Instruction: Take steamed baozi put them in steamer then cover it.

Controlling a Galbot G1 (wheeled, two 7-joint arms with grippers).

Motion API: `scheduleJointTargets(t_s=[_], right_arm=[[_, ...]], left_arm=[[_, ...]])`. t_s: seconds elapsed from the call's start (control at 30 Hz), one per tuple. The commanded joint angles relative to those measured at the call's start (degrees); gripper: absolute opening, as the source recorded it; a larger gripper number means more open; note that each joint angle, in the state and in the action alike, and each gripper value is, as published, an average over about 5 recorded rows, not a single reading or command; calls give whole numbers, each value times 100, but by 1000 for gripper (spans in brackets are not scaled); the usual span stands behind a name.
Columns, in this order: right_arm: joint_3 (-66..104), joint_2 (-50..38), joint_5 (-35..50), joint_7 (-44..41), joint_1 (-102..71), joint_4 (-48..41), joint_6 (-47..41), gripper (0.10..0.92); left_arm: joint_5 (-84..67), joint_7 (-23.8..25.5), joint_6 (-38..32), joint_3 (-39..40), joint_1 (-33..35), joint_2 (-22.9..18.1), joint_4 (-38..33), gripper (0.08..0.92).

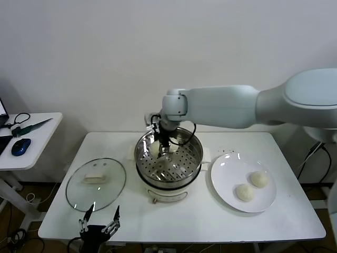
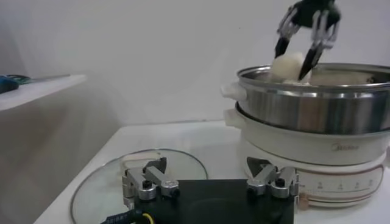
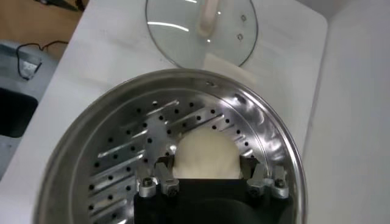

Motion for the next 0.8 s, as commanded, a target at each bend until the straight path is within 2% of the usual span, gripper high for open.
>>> scheduleJointTargets(t_s=[0.03, 0.3, 0.47, 0.57, 0.8], right_arm=[[63, 555, -114, 138, -567, -637, -90, 708], [40, 453, -152, 81, -413, -374, -120, 813], [-32, 25, -333, -108, 52, 63, 92, 822], [-113, -560, -306, -446, 599, 507, 336, 823], [-1062, -2755, -293, -1336, 2056, 1785, 841, 823]], left_arm=[[-7, -1, 1, -7, 1, 2, 9, 823], [-45, -3, 2, -23, 8, 13, -25, 823], [-47, -2, 4, -14, 22, 10, -67, 823], [-43, -1, 6, -11, 31, 0, -102, 823], [-41, 1, 17, 2, 38, -15, -162, 823]])
